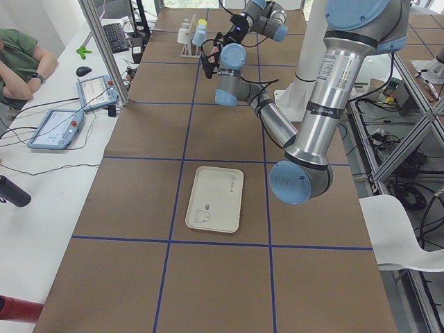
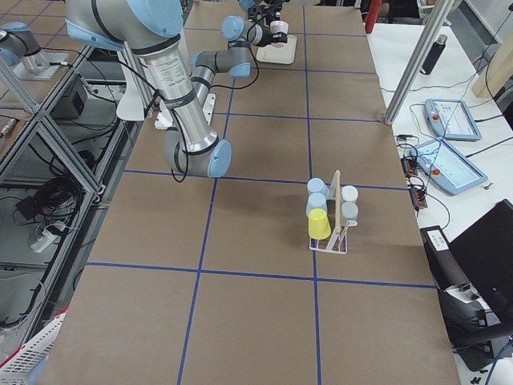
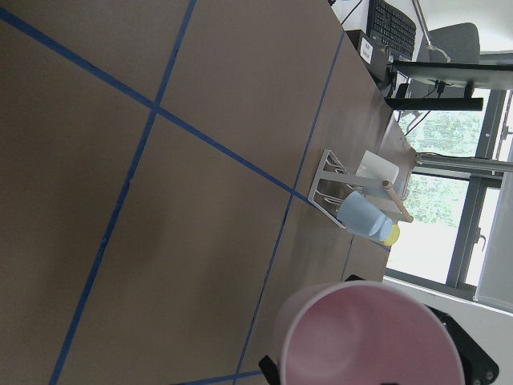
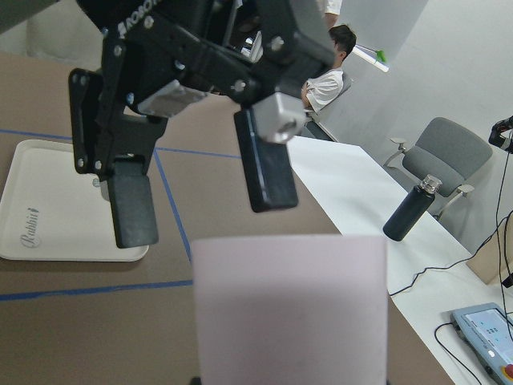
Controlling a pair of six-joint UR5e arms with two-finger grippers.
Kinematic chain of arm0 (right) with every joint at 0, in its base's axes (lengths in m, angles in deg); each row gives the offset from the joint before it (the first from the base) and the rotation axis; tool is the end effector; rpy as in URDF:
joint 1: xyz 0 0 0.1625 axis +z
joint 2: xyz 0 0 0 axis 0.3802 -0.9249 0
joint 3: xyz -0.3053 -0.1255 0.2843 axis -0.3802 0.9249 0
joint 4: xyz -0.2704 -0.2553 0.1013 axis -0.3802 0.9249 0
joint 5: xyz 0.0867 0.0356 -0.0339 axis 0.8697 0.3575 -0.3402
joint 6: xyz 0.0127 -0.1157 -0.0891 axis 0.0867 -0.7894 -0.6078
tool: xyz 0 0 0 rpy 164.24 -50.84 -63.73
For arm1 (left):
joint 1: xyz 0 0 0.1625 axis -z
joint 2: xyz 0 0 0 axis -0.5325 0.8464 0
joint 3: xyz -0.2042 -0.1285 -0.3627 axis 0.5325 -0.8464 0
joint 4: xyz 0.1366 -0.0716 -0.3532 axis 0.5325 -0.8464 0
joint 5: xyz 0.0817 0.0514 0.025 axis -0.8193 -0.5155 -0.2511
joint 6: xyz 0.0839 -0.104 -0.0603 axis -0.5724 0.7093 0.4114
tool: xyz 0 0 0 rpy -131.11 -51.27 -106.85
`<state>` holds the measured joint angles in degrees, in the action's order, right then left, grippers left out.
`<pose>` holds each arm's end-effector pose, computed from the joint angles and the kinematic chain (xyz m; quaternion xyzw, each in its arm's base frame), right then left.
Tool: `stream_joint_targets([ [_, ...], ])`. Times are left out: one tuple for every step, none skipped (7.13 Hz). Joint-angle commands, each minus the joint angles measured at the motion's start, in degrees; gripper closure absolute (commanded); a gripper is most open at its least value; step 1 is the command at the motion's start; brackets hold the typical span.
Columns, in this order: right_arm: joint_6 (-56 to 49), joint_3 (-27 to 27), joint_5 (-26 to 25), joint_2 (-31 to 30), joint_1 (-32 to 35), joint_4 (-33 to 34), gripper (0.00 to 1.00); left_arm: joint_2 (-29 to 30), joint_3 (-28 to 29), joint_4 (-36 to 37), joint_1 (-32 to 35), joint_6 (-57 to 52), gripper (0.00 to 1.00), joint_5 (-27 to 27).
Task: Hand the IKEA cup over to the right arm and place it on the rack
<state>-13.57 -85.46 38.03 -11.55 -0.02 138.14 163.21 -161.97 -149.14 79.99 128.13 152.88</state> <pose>-0.4862 -0.3760 0.0878 0.6536 -0.3507 -0.3117 0.5939 0.2959 -0.3915 0.2158 -0.0478 0.7516 -0.1516 0.6402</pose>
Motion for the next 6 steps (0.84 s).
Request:
stream_joint_targets([
  [2.5,-0.7,0.1,0.3,2.4,7.8,0.5,-1.9,1.7,0.8,1.5,-5.2,0.0,-0.3],
  [2.9,-1.9,0.4,1.6,4.0,15.8,0.52,-3.2,3.5,1.2,2.6,-9.2,0.0,-0.5],
  [2.8,-3.1,0.6,2.6,5.7,23.8,0.52,-6.2,3.9,3.3,4.1,-15.5,0.0,-0.6],
  [1.9,-3.8,1.7,3.3,7.5,29.8,0.52,-7.6,3.8,7.5,6.0,-21.7,0.0,-0.6],
  [0.2,-3.8,5.1,3.4,10.7,35.4,0.55,-9.1,3.8,11.1,6.7,-28.4,0.0,-0.9],
  [-4.8,-3.9,7.0,3.4,13.1,39.0,0.56,-11.8,4.0,11.7,7.4,-34.3,0.0,-1.0],
])
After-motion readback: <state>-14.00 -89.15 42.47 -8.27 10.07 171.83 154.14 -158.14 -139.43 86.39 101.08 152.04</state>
